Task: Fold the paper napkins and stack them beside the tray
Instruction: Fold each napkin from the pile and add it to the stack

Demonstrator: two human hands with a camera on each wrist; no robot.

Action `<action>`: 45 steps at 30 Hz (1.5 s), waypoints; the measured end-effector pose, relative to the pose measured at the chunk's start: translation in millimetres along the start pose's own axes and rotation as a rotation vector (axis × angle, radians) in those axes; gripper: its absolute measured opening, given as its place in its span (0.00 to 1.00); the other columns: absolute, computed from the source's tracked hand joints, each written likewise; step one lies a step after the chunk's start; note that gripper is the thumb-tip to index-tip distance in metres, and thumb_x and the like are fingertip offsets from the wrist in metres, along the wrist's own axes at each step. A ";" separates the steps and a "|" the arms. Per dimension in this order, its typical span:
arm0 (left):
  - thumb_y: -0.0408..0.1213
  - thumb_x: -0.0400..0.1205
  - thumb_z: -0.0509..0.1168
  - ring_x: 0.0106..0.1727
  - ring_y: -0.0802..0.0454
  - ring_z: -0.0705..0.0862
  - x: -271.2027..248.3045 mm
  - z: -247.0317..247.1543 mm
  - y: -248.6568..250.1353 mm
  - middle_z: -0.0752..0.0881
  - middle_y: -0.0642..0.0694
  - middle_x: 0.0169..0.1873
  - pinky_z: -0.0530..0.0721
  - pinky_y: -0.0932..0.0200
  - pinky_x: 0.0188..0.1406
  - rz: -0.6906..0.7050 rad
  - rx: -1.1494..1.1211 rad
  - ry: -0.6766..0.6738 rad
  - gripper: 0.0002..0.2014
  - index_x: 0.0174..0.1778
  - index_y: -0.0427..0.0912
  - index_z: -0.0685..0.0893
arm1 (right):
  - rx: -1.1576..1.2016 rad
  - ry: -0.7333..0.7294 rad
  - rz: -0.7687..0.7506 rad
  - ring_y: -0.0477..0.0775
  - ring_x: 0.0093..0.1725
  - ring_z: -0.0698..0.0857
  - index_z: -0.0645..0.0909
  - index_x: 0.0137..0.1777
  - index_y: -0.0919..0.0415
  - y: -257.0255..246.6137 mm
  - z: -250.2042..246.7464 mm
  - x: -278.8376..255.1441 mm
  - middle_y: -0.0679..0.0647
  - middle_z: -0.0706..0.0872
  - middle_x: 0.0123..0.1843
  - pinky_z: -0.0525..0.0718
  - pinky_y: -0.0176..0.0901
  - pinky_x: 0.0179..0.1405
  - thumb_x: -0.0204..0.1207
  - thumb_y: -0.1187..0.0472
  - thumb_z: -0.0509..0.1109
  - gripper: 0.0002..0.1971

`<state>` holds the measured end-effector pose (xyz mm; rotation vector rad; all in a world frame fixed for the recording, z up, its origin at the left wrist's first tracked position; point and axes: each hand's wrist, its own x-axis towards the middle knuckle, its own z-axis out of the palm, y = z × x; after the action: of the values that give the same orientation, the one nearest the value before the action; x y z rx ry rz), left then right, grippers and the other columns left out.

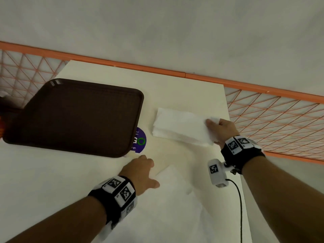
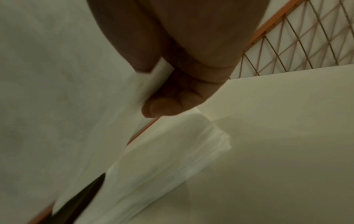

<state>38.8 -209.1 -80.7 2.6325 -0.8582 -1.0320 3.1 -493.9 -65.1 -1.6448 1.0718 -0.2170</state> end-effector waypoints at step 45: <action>0.49 0.84 0.61 0.59 0.44 0.87 -63.8 -77.8 -6.5 0.90 0.42 0.54 0.82 0.45 0.63 0.141 -1.200 0.097 0.17 0.61 0.44 0.85 | 0.549 -0.343 -0.041 0.60 0.38 0.84 0.85 0.41 0.65 31.4 -8.7 -183.1 0.63 0.87 0.42 0.85 0.48 0.34 0.67 0.57 0.76 0.10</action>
<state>56.2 -169.8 10.5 1.5521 -0.2211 -0.9279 -123.9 -365.5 -20.5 -1.1542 0.6426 -0.2219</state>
